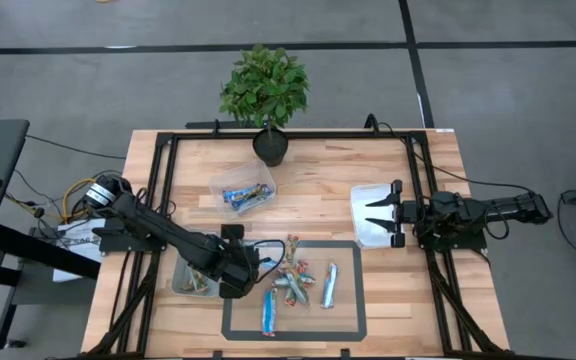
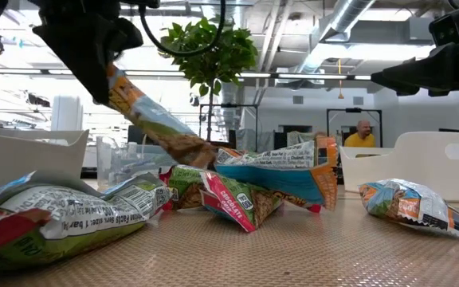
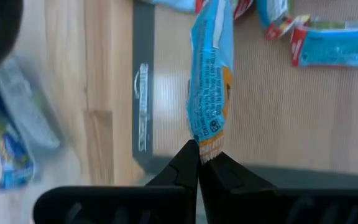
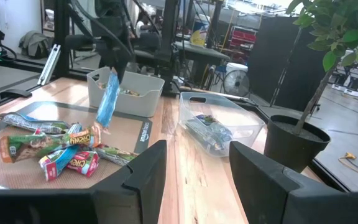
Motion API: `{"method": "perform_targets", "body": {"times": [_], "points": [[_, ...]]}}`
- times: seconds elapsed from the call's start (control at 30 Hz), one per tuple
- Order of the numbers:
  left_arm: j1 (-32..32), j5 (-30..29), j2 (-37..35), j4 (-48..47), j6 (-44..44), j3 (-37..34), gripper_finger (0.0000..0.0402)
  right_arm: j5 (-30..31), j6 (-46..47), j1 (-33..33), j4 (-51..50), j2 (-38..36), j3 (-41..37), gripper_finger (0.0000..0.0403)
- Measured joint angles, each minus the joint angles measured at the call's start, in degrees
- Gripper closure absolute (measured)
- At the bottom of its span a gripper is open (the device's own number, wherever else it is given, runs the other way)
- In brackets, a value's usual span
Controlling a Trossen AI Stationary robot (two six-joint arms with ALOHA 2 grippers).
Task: Pick and place Granola Bars by type
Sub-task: Put the yellow granola bar into the gray bin
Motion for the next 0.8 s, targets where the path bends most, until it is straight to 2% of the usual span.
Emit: {"method": "perform_targets", "body": {"times": [0.4, 0.8], "points": [[-0.02, 1.23, 0.01, -15.09, -2.68, 7.16, 0.0401, 0.0, 0.0, 0.01, 0.0, 0.0, 0.02, 0.0232], [-1.0, 11.49, 0.04, -31.08, -6.47, 10.71, 0.0401, 0.0, 0.0, 0.01, 0.0, 0.0, 0.02, 0.0232]]}}
